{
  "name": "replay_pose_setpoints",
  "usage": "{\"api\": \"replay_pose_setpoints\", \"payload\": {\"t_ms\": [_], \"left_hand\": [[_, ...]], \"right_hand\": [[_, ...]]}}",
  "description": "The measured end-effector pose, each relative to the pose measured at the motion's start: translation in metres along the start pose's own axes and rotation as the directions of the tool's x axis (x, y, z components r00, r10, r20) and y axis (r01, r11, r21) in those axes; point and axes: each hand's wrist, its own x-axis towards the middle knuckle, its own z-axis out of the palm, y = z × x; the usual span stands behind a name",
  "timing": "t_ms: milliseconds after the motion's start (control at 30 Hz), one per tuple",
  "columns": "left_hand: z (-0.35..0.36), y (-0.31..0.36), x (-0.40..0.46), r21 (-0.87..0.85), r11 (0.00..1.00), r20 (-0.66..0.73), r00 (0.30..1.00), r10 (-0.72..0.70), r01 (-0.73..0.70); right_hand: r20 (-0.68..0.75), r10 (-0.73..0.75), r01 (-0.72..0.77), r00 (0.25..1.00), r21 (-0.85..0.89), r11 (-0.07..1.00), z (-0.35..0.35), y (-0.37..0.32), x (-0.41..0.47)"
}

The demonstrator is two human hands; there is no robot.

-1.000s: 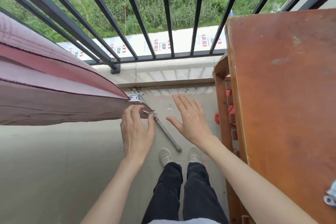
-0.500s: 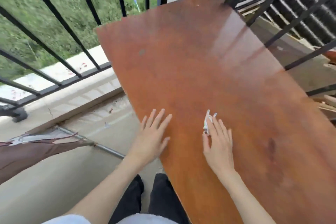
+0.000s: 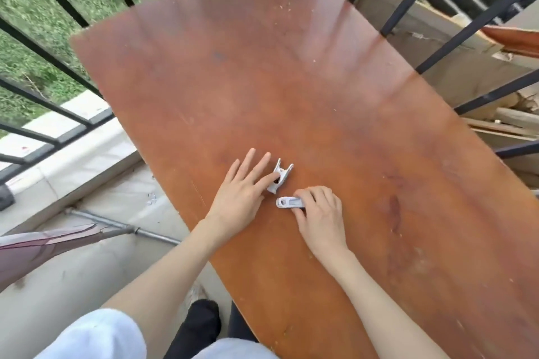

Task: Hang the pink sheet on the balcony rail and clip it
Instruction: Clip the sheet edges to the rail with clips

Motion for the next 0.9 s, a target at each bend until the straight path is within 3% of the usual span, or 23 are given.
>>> {"api": "replay_pose_setpoints", "payload": {"t_ms": [100, 267, 500, 633, 767, 900], "left_hand": [[-0.005, 0.002, -0.007, 0.019, 0.999, -0.029, 0.999, -0.039, 0.04], [-0.005, 0.01, 0.001, -0.246, 0.945, 0.015, 0.976, -0.219, 0.216], [0.003, 0.023, 0.025, -0.181, 0.957, 0.077, 0.974, -0.215, 0.226], [-0.008, 0.021, -0.005, -0.294, 0.905, 0.041, 0.95, -0.309, 0.307], [-0.063, 0.002, -0.063, -0.566, 0.66, 0.103, 0.836, -0.538, 0.494], [-0.118, -0.029, -0.158, -0.811, 0.269, 0.142, 0.622, -0.77, 0.519]], "right_hand": [[0.012, 0.017, -0.017, 1.0, 0.046, 0.999, -0.002, -0.001, -0.005], [0.027, 0.146, -0.149, 0.989, 0.188, 0.971, -0.003, -0.011, -0.007], [0.167, 0.309, -0.347, 0.936, 0.301, 0.888, -0.021, -0.004, -0.023], [0.232, 0.299, -0.366, 0.926, 0.343, 0.865, -0.037, -0.007, -0.028], [0.265, 0.161, -0.267, 0.951, 0.436, 0.86, -0.054, -0.061, -0.018], [0.3, -0.135, -0.041, 0.944, 0.516, 0.855, -0.062, -0.159, -0.009]]}}
